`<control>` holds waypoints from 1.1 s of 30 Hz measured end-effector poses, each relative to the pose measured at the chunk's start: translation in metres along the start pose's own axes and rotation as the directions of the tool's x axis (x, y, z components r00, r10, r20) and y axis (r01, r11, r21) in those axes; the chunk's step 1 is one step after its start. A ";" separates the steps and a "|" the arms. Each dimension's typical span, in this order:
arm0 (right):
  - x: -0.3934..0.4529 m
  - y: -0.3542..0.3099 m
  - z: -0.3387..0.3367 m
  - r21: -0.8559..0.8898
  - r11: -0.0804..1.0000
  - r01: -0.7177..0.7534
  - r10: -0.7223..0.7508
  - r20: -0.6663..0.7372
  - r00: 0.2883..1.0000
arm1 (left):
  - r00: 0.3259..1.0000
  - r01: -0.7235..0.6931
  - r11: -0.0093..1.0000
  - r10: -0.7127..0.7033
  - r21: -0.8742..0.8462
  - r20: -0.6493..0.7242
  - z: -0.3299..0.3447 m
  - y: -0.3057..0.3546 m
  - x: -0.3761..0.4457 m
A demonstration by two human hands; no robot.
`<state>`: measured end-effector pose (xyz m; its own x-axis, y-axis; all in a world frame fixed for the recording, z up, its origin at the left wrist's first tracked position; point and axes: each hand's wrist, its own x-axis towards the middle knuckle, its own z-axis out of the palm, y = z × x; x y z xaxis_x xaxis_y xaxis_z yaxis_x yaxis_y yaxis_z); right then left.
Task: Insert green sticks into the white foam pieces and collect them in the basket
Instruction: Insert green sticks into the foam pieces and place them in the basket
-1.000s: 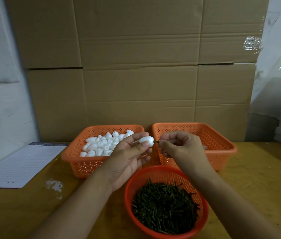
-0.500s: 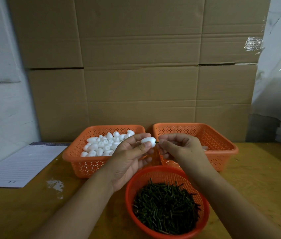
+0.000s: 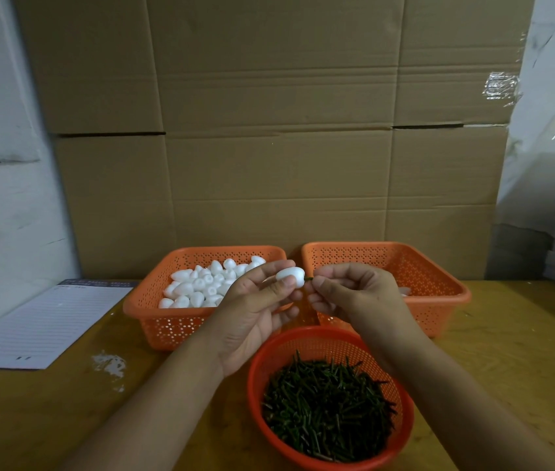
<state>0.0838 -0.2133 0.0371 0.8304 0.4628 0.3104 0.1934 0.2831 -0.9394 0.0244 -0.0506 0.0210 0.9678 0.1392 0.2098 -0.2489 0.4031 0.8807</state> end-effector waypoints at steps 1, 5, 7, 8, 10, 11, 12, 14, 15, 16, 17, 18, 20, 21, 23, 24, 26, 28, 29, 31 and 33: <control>0.000 0.000 0.000 -0.008 1.000 0.001 -0.001 0.001 1.000 | 1.000 0.002 1.000 -0.002 -0.001 0.000 0.000 0.000 0.000; 0.000 0.001 -0.001 -0.104 0.994 0.033 -0.032 0.002 0.999 | 1.000 0.003 1.000 -0.004 0.009 0.008 0.002 -0.001 0.000; 0.000 0.002 -0.001 -0.137 0.989 0.058 -0.057 0.009 0.998 | 1.000 -0.001 1.000 0.001 0.016 0.011 0.002 -0.001 -0.001; -0.001 0.002 -0.001 -0.147 0.987 0.068 -0.066 0.016 0.998 | 1.000 -0.004 1.000 0.004 0.022 0.013 0.003 -0.001 -0.001; -0.001 0.002 0.000 -0.153 0.985 0.074 -0.071 0.024 0.997 | 1.000 -0.009 1.000 0.008 0.028 0.016 0.003 -0.001 -0.001; -0.001 0.002 0.000 -0.154 0.985 0.073 -0.070 0.023 0.997 | 1.000 -0.010 1.000 0.010 0.029 0.015 0.004 -0.002 -0.001; -0.001 0.002 0.000 -0.158 0.985 0.072 -0.069 0.022 0.997 | 1.000 -0.012 0.999 0.011 0.030 0.014 0.004 -0.002 -0.001; -0.001 0.002 0.000 -0.167 0.983 0.071 -0.068 0.021 0.997 | 1.000 -0.019 0.999 0.018 0.035 0.012 0.004 -0.003 -0.001; -0.001 0.002 0.000 -0.172 0.983 0.071 -0.068 0.020 0.997 | 1.000 -0.023 0.999 0.022 0.040 0.011 0.003 -0.003 -0.001; -0.001 0.002 0.000 -0.175 0.982 0.071 -0.069 0.020 0.997 | 1.000 -0.026 0.999 0.025 0.047 0.012 0.003 -0.003 -0.001; -0.001 0.002 0.000 -0.177 0.982 0.071 -0.068 0.020 0.997 | 1.000 -0.029 0.998 0.028 0.057 0.015 0.003 -0.004 -0.001; -0.001 0.002 0.000 -0.179 0.982 0.068 -0.066 0.022 0.998 | 0.999 -0.030 0.997 0.029 0.068 0.016 0.003 -0.003 -0.002; -0.001 0.002 -0.001 -0.179 0.982 0.054 -0.050 0.027 0.998 | 0.999 -0.038 0.996 0.037 0.086 0.015 0.003 -0.002 -0.001; -0.001 0.002 -0.001 -0.183 0.982 0.045 -0.040 0.032 0.999 | 0.999 -0.047 0.995 0.046 0.091 0.012 0.003 -0.002 -0.001; 0.000 0.003 -0.002 -0.199 0.980 0.030 -0.022 0.045 0.999 | 0.998 -0.066 0.993 0.066 0.094 -0.001 0.003 -0.001 0.000; 0.000 0.003 -0.001 -0.207 0.978 0.025 -0.015 0.053 0.998 | 0.997 -0.072 0.993 0.073 0.097 -0.009 0.004 -0.001 0.000; 0.001 0.005 0.000 -0.225 0.974 0.020 -0.004 0.071 0.997 | 0.997 -0.075 0.991 0.078 0.108 -0.020 0.005 0.000 0.000; 0.001 0.006 0.002 -0.253 0.967 0.020 0.003 0.090 0.996 | 0.997 -0.077 0.989 0.079 0.129 -0.013 0.006 -0.001 -0.001; 0.001 0.006 0.002 -0.263 0.965 0.020 0.006 0.096 0.995 | 0.997 -0.079 0.987 0.081 0.141 -0.011 0.006 -0.002 0.000; 0.001 0.007 0.002 -0.270 0.963 0.015 0.011 0.094 0.995 | 0.995 -0.088 0.981 0.093 0.171 -0.021 0.007 -0.002 -0.001; 0.001 0.007 0.002 -0.278 0.960 0.010 0.016 0.091 0.996 | 0.993 -0.105 0.968 0.116 0.228 -0.036 0.007 -0.002 -0.002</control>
<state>0.0854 -0.2090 0.0309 0.7825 0.5415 0.3074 0.3394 0.0429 -0.9397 0.0233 -0.0580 0.0224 0.9304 0.2175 0.2950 -0.3336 0.1693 0.9274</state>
